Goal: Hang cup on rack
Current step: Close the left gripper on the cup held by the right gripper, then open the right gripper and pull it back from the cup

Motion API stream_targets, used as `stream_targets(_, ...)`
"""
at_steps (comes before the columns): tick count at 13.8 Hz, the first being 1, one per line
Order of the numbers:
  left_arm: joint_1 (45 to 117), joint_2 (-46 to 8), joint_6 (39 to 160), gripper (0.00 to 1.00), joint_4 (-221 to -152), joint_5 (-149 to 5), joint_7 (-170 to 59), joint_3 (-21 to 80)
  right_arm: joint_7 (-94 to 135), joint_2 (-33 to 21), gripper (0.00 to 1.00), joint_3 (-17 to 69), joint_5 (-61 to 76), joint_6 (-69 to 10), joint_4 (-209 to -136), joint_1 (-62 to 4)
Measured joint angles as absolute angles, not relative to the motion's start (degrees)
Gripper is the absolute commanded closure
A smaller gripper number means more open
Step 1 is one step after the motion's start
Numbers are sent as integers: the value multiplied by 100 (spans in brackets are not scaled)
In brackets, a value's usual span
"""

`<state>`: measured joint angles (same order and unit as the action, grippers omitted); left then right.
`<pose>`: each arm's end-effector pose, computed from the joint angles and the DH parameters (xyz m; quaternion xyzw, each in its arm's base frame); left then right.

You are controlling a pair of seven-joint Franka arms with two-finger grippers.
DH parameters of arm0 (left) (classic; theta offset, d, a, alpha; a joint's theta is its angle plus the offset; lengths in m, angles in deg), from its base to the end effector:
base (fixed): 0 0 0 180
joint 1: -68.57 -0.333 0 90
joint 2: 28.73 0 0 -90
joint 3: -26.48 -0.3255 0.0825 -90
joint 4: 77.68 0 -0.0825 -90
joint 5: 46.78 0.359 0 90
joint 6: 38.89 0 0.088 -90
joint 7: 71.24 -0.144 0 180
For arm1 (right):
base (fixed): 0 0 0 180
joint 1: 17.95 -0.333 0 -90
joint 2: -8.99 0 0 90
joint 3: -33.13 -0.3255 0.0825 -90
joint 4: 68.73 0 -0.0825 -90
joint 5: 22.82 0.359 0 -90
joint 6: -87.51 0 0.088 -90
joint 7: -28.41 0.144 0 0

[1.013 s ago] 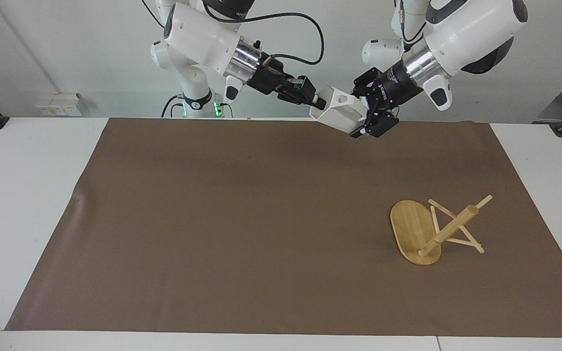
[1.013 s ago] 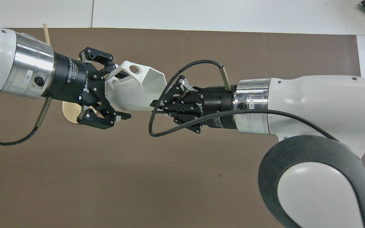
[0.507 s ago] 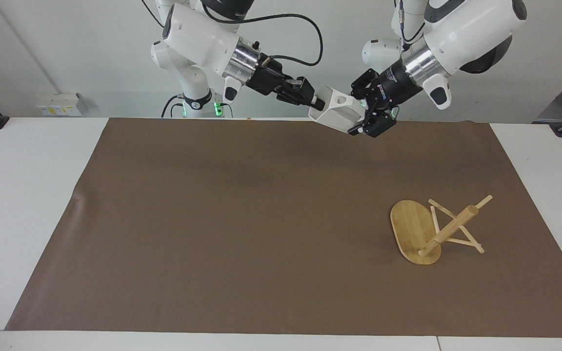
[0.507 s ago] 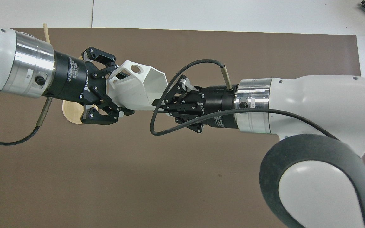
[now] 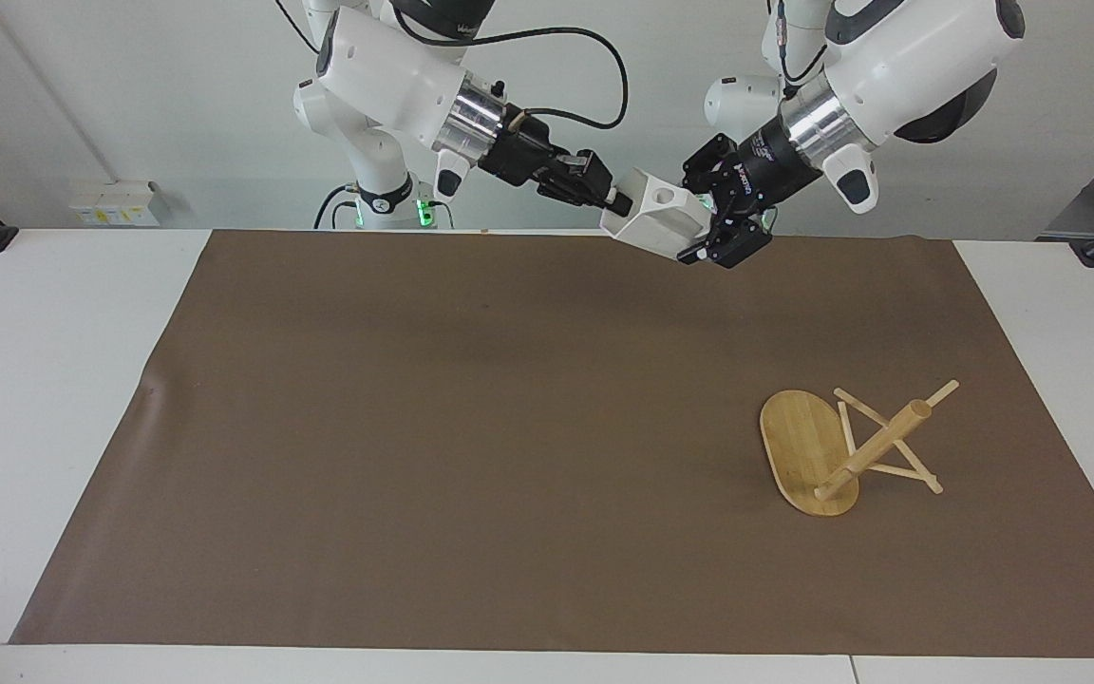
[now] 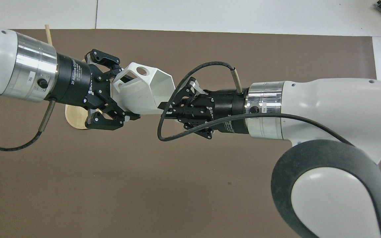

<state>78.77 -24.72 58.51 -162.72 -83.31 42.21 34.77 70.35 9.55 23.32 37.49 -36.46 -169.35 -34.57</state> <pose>0.5168 -0.2519 0.6377 0.6257 0.7090 -0.2619 0.1928 0.5030 0.3187 0.6166 -0.8132 0.3007 0.1130 0.4853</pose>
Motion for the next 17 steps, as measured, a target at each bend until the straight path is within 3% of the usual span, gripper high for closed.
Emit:
stream_targets(1,7877,-2471,5887,100,-16272,-8314,4270,3477,7035,956,0,2330,3749,-3645,-16935,-3458)
stream_targets(10,7871,-2462,6420,100,-16402,-7779,5107,3466,7019,961,0,2323,3749,-3712,-16934,-3461)
stream_targets(17,7847,-2727,7517,100,-17547,-7178,5713,3393,6475,972,0,2321,3618,-3711,-16935,-3468)
